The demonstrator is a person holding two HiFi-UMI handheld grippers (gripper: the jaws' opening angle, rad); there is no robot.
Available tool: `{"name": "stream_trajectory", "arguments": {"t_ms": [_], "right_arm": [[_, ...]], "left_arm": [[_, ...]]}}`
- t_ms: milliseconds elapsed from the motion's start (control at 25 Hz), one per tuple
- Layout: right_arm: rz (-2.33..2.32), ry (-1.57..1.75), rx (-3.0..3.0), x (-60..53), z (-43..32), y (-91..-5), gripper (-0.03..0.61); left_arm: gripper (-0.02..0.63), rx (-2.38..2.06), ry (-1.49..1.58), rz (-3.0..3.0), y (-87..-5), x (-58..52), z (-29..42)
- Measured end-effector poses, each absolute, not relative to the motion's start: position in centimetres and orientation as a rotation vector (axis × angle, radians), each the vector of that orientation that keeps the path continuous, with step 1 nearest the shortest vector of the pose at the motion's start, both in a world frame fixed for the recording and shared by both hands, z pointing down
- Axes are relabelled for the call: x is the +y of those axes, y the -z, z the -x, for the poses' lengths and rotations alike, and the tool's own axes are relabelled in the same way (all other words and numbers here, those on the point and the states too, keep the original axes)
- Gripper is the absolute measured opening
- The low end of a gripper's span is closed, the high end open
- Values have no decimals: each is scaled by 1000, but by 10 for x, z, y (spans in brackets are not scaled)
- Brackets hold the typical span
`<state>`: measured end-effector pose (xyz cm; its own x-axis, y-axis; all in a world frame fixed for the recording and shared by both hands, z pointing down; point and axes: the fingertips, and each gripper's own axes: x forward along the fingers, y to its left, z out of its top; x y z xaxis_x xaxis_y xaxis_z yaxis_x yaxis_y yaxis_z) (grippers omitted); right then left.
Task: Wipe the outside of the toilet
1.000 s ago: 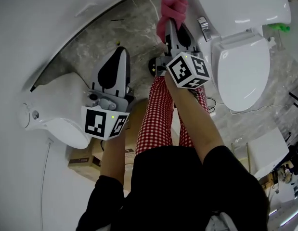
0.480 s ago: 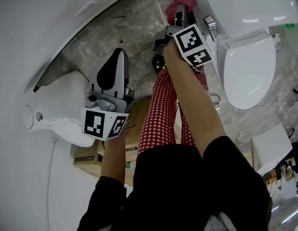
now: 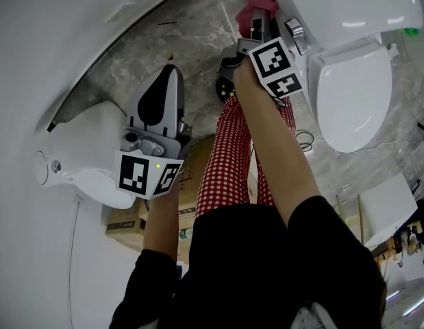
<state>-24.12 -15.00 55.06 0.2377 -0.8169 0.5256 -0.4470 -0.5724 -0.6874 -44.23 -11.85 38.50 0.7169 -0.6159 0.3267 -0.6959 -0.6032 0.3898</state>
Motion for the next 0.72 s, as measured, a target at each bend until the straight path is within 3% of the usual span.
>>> {"name": "stream_trajectory", "arguments": {"t_ms": [720], "right_arm": [[2171,1256,1227,-90,224,-543,55]], "left_arm": [[11,-989,-203,-2438,-380,-98,422]]}}
